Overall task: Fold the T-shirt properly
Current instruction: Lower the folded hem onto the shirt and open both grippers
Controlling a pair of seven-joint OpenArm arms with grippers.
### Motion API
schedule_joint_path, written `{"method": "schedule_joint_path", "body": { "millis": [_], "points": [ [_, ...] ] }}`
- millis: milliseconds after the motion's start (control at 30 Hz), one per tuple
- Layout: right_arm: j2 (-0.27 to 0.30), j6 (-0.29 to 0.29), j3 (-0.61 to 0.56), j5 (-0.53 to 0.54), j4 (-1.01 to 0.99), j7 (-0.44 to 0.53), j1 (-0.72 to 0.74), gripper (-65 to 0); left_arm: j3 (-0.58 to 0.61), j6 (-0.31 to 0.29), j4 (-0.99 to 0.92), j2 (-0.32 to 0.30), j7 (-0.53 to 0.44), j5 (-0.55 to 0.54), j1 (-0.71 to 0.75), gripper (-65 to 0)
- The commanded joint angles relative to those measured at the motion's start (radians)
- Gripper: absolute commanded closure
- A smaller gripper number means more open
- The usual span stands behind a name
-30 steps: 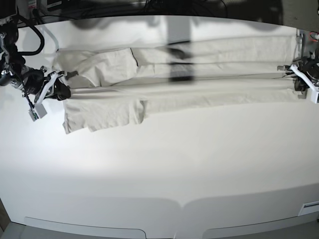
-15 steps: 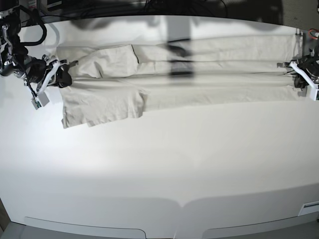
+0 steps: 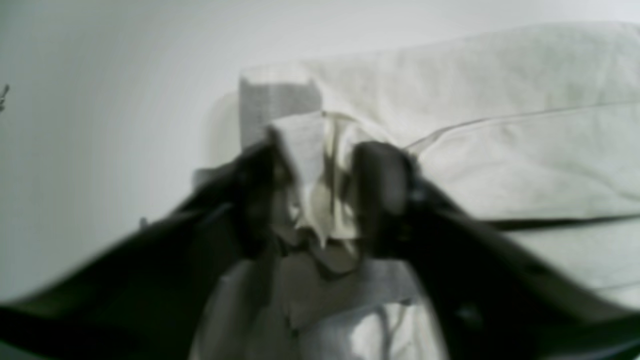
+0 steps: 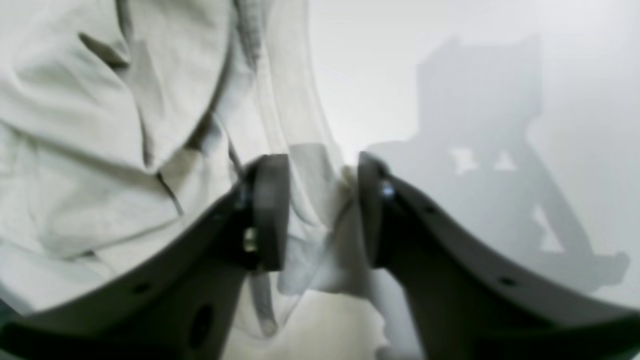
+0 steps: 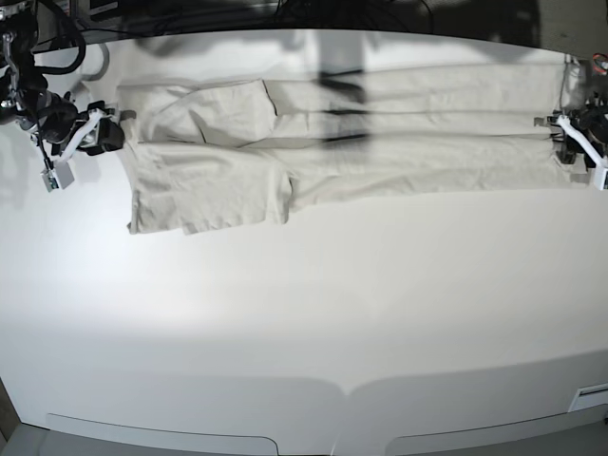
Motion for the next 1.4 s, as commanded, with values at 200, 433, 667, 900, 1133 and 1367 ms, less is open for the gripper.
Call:
{"method": "schedule_joint_path", "body": {
  "millis": [200,433,667,900,1133,1367],
  "points": [
    [0.028,0.004,0.01,0.009,0.013,0.017,0.009,-26.8,-0.05,0.004,0.015,-0.023,-0.003,-0.007,-0.005,-38.7],
    [0.027,0.004,0.01,0.05,0.013,0.042,0.023,-26.8,-0.239,-0.014,0.015,-0.023,0.052,-0.152,0.003,-38.7],
    [0.027,0.021,-0.003,0.122,0.014,0.027,0.071,-26.8,-0.337,-0.158,0.013,-0.022,0.089,-0.316,0.061,-38.6],
    [0.027,0.049,-0.095,0.174,0.034,-0.002,0.097,-26.8,-0.338,-0.276,-0.098,-0.02,0.114,-0.393,0.092,-38.6],
    [0.027,0.049,-0.162,0.169,0.111,-0.003,0.097,-26.7,-0.338,-0.478,-0.317,-0.019,0.19,-0.557,0.057,-38.6],
    [0.027,0.049,-0.162,0.17,0.143,-0.004,0.097,-26.7,-0.338,-0.478,-0.51,-0.019,0.33,-0.757,-0.059,-38.5]
  ]
}}
